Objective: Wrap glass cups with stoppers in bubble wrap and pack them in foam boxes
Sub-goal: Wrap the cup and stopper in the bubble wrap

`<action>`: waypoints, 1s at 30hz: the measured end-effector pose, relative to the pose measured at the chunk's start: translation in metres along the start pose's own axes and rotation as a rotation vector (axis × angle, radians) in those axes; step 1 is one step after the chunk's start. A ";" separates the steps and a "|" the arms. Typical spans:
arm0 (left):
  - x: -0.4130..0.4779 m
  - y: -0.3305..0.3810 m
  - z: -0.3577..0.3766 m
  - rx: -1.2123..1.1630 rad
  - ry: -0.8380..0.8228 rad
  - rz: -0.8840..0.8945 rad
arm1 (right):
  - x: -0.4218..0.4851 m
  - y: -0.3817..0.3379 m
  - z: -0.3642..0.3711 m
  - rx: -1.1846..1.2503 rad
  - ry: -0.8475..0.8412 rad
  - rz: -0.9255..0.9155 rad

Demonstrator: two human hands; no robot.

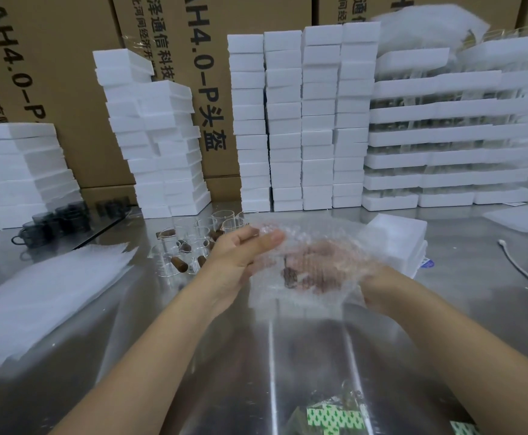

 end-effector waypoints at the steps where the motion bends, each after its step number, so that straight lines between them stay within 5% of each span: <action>1: 0.001 0.002 -0.005 -0.041 0.021 0.006 | 0.004 -0.005 0.013 -0.048 -0.108 -0.026; 4: 0.005 0.004 -0.021 -0.176 0.093 -0.016 | 0.007 -0.030 0.018 -0.153 -0.160 -0.254; 11: 0.002 0.008 -0.038 -0.334 0.222 0.001 | 0.000 -0.064 -0.014 0.032 0.091 -0.485; 15: 0.001 0.010 -0.038 -0.301 0.227 0.004 | -0.022 -0.079 -0.016 -0.326 0.275 -0.825; 23: 0.004 0.005 -0.022 -0.148 0.075 0.018 | -0.008 -0.056 0.011 -0.349 0.049 -0.678; 30: 0.005 -0.001 -0.017 -0.039 0.061 -0.012 | -0.003 -0.057 0.000 -0.257 0.034 -0.597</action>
Point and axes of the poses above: each hand's wrist, its own x-axis towards the middle knuckle, its own z-axis out of the palm, y = z × x, the point moved 10 cm from there along x, towards the middle knuckle, and after that the axes turned 3 degrees about y, right-handed, at the moved point
